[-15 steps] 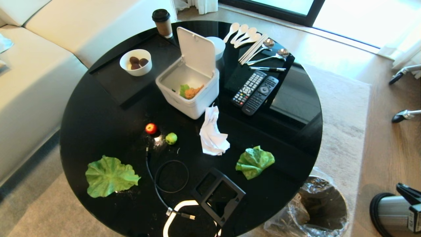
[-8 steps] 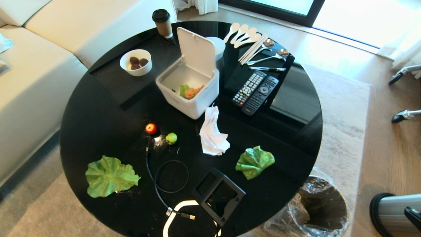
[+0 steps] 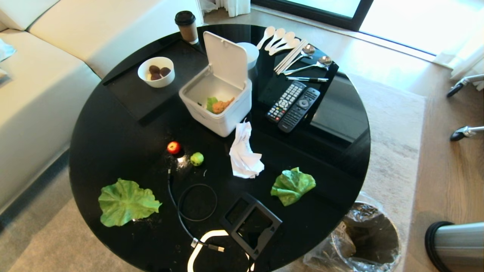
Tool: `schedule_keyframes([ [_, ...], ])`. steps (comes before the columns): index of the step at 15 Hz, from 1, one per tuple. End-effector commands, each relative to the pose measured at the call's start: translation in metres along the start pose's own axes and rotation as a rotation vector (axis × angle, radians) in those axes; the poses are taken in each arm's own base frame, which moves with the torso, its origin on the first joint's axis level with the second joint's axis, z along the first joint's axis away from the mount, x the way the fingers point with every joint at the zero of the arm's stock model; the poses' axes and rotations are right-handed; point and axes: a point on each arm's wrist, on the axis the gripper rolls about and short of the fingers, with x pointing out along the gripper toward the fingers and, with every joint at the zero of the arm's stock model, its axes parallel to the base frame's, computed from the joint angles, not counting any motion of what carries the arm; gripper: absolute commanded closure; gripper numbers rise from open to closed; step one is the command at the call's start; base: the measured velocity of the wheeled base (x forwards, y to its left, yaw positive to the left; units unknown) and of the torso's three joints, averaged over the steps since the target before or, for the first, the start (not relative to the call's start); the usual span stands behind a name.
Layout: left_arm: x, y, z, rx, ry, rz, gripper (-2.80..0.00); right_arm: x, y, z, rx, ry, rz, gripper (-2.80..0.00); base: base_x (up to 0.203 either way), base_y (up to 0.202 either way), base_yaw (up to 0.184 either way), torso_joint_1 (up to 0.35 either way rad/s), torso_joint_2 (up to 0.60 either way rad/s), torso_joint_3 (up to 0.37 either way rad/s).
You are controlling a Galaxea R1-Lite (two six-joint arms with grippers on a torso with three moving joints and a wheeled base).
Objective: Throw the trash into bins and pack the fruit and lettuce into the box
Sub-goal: Pick up the fruit
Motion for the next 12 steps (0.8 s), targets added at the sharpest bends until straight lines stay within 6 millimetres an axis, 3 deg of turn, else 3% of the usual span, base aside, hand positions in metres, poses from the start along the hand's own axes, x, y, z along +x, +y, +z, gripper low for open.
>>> schedule_keyframes([
  [1,0.0,0.0,0.0,0.0,-0.001,0.0,0.0,-0.003,0.0,0.0,0.003,-0.033,0.0,0.0,0.0,0.0,0.0,0.0,0.0,0.0],
  [6,0.0,0.0,0.0,-0.001,-0.001,-0.001,0.0,-0.01,0.003,-0.009,0.011,-0.036,0.021,0.0,0.0,0.0,0.0,0.0,0.0,0.0],
  [12,0.0,0.0,0.0,-0.001,-0.001,-0.001,0.0,-0.023,0.004,-0.015,0.003,-0.245,0.001,0.0,0.0,0.0,0.0,0.0,0.0,0.0],
])
